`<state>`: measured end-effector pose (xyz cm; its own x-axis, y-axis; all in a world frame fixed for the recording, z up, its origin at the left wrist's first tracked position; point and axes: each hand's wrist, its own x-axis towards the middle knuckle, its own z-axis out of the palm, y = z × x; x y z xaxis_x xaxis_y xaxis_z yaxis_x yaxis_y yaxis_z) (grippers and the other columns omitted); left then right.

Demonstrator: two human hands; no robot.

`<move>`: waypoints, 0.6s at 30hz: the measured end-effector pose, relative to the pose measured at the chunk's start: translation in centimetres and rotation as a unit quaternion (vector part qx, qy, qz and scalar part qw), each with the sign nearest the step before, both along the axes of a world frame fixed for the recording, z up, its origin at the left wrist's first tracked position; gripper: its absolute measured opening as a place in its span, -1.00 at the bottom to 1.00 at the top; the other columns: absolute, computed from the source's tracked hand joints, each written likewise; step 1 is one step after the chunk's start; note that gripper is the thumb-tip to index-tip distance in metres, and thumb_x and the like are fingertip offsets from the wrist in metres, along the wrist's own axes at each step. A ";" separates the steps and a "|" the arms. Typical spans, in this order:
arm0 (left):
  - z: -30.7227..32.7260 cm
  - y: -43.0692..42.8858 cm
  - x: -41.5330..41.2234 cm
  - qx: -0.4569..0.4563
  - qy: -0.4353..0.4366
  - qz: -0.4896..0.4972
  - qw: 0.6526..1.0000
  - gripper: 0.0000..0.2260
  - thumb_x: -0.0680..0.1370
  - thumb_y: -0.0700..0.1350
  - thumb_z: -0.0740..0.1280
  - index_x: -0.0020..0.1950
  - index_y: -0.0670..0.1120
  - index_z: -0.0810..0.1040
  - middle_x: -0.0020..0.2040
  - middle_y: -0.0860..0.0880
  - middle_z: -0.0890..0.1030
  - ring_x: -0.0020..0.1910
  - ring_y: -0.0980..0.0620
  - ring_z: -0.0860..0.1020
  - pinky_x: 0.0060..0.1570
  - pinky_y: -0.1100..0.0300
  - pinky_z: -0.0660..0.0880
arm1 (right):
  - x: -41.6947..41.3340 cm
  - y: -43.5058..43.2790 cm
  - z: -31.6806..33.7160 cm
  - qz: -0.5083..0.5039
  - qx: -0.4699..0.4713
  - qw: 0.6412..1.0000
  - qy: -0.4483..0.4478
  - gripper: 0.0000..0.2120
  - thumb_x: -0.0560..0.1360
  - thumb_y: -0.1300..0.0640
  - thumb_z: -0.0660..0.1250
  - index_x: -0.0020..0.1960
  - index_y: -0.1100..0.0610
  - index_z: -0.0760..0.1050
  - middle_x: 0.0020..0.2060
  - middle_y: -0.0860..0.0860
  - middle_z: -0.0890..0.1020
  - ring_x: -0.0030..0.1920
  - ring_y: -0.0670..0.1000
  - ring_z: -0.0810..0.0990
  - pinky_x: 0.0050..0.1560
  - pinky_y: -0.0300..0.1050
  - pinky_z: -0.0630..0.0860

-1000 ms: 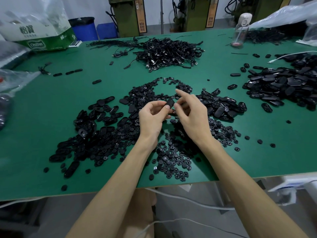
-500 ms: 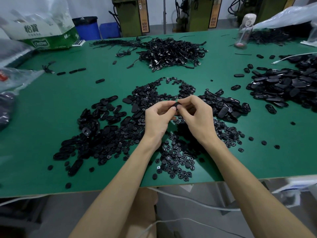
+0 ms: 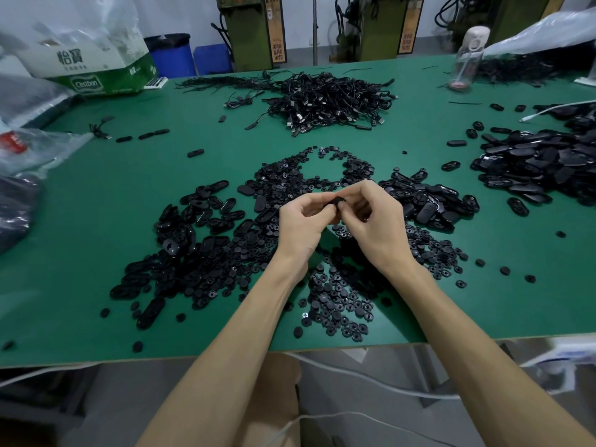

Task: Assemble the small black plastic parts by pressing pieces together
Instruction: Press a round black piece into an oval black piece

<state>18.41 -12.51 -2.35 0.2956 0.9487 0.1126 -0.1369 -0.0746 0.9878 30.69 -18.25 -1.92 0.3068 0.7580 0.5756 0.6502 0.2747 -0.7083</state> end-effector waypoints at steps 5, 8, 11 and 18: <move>0.1 0.0 -0.2 0.011 -0.014 -0.015 1.000 -0.82 0.58 -0.35 0.43 0.17 -0.26 0.68 0.02 -0.17 0.75 -0.04 -0.02 0.72 0.00 0.17 0.65 | 0.3 0.1 -0.1 -0.011 0.015 1.000 -0.016 -0.85 0.57 0.35 0.38 0.05 0.15 0.63 -0.11 0.05 0.61 -0.14 -0.03 0.59 -0.09 -0.05 0.56; 0.0 0.1 -0.2 0.024 0.005 -0.008 1.000 -0.83 0.58 -0.33 0.43 0.17 -0.27 0.68 0.01 -0.13 0.75 -0.04 0.03 0.72 -0.06 0.22 0.63 | 0.3 0.2 -0.2 -0.010 0.008 1.000 -0.019 -0.89 0.58 0.33 0.38 0.00 0.17 0.65 -0.10 0.05 0.62 -0.14 0.01 0.60 -0.08 -0.04 0.56; 0.0 0.0 0.0 0.044 0.019 -0.004 0.999 -0.82 0.59 -0.32 0.43 0.19 -0.25 0.67 0.03 -0.12 0.74 0.00 0.05 0.72 0.01 0.22 0.64 | 0.3 0.3 -0.1 -0.022 0.014 1.000 -0.016 -0.89 0.59 0.32 0.38 0.02 0.17 0.67 -0.08 0.03 0.64 -0.09 -0.04 0.61 -0.03 -0.22 0.55; 1.5 0.4 -0.2 0.120 0.104 0.051 0.986 -0.78 0.67 -0.27 0.30 0.25 -0.11 0.65 0.15 0.02 0.69 0.12 0.19 0.65 0.20 0.27 0.57 | 1.4 0.6 -0.1 -0.189 0.017 0.976 0.109 -0.78 0.64 0.26 0.28 0.24 0.13 0.59 0.10 0.03 0.56 -0.03 -0.21 0.52 0.07 -0.36 0.46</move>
